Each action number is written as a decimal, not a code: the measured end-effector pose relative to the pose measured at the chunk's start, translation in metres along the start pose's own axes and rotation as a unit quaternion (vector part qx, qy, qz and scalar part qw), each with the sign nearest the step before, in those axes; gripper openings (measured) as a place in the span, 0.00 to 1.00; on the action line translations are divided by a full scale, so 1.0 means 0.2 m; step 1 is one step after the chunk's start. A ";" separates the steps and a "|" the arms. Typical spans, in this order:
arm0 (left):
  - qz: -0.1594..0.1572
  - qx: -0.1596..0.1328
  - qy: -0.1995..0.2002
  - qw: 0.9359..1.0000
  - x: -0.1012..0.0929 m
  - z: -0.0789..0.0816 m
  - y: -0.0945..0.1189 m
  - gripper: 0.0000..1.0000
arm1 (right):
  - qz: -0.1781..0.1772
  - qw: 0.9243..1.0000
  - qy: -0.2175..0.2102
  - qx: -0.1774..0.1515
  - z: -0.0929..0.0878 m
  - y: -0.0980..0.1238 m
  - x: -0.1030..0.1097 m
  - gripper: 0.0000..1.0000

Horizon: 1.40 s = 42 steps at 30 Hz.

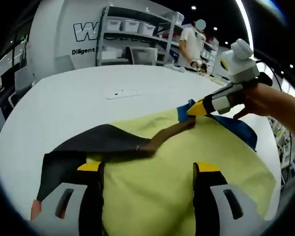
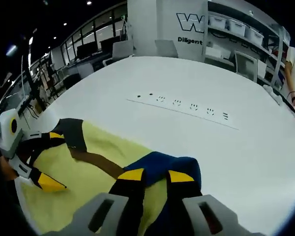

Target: Fold the garment on the visible template until the final outline fits inside the template.

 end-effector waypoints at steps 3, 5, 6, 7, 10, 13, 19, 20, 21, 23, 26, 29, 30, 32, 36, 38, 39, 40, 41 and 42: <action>-0.005 -0.009 -0.008 1.000 0.00 -0.01 0.00 0.67 | -0.011 0.999 -0.031 0.006 0.01 -0.06 0.01 0.00; -0.009 -0.008 -0.008 1.000 0.01 0.00 0.00 0.66 | -0.027 0.999 -0.035 0.016 0.01 -0.05 0.00 0.00; -0.010 -0.008 -0.007 1.000 0.01 0.00 0.00 0.65 | -0.021 0.998 -0.051 0.004 0.04 -0.04 0.01 0.00; -0.010 -0.008 -0.007 1.000 0.01 0.00 0.00 0.64 | -0.023 0.998 -0.054 -0.002 0.05 -0.03 0.00 0.00; -0.011 -0.007 -0.007 1.000 0.01 0.00 0.00 0.64 | -0.025 0.998 -0.054 -0.020 0.11 0.00 0.00 0.00; -0.013 -0.008 -0.007 1.000 0.02 0.00 0.00 0.63 | -0.025 0.998 -0.044 -0.049 0.19 0.03 -0.01 0.00; -0.014 -0.008 -0.007 1.000 0.02 0.00 0.00 0.62 | -0.023 0.998 -0.034 -0.055 0.23 -0.02 -0.03 0.00; -0.014 -0.008 -0.006 1.000 0.02 0.00 0.00 0.61 | -0.023 0.997 -0.037 -0.057 0.24 -0.03 -0.03 0.00; -0.015 -0.007 -0.006 1.000 0.02 0.00 0.00 0.61 | -0.024 0.997 -0.041 -0.062 0.25 -0.04 -0.04 0.00; -0.016 -0.007 -0.006 1.000 0.03 0.00 0.00 0.60 | -0.029 0.995 -0.061 -0.077 0.27 -0.06 -0.06 0.00; -0.018 -0.007 -0.005 1.000 0.04 0.01 0.01 0.58 | -0.037 0.990 -0.090 -0.100 0.31 -0.08 -0.09 0.00; -0.020 -0.007 -0.003 1.000 0.04 0.01 0.01 0.56 | -0.051 0.987 -0.111 -0.106 0.31 -0.11 -0.13 0.00; -0.020 -0.007 -0.002 1.000 0.05 0.01 0.01 0.56 | -0.054 0.986 -0.113 -0.106 0.31 -0.12 -0.14 0.00; -0.021 -0.008 -0.002 1.000 0.04 0.01 0.01 0.56 | -0.063 0.987 -0.110 -0.102 0.30 -0.14 -0.15 0.00; -0.023 -0.007 -0.003 1.000 0.04 0.01 0.01 0.56 | -0.066 0.989 -0.097 -0.089 0.28 -0.18 -0.15 0.00; -0.023 -0.007 -0.004 1.000 0.04 0.01 0.01 0.56 | -0.070 0.991 -0.083 -0.082 0.26 -0.19 -0.14 0.00; -0.022 -0.007 -0.005 1.000 0.05 0.01 0.00 0.56 | -0.069 0.991 -0.079 -0.078 0.25 -0.19 -0.14 0.00; -0.022 -0.006 -0.005 1.000 0.05 0.01 0.00 0.56 | -0.068 0.992 -0.078 -0.076 0.25 -0.19 -0.14 0.00; -0.023 -0.006 -0.005 1.000 0.05 0.01 0.00 0.56 | -0.069 0.992 -0.077 -0.074 0.25 -0.19 -0.14 0.00; -0.023 -0.006 -0.005 1.000 0.05 0.01 0.00 0.56 | -0.068 0.992 -0.078 -0.073 0.24 -0.18 -0.15 0.00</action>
Point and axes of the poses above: the point that each gripper's makers call its tool centre point, and the gripper's own axes: y roughly backward along the fingers, x roughly to its left, z roughly out of its top, the point moved 5 cm from there along y, roughly backward along the fingers, and after that the axes turned 5 degrees about y, right-handed, at the moved point
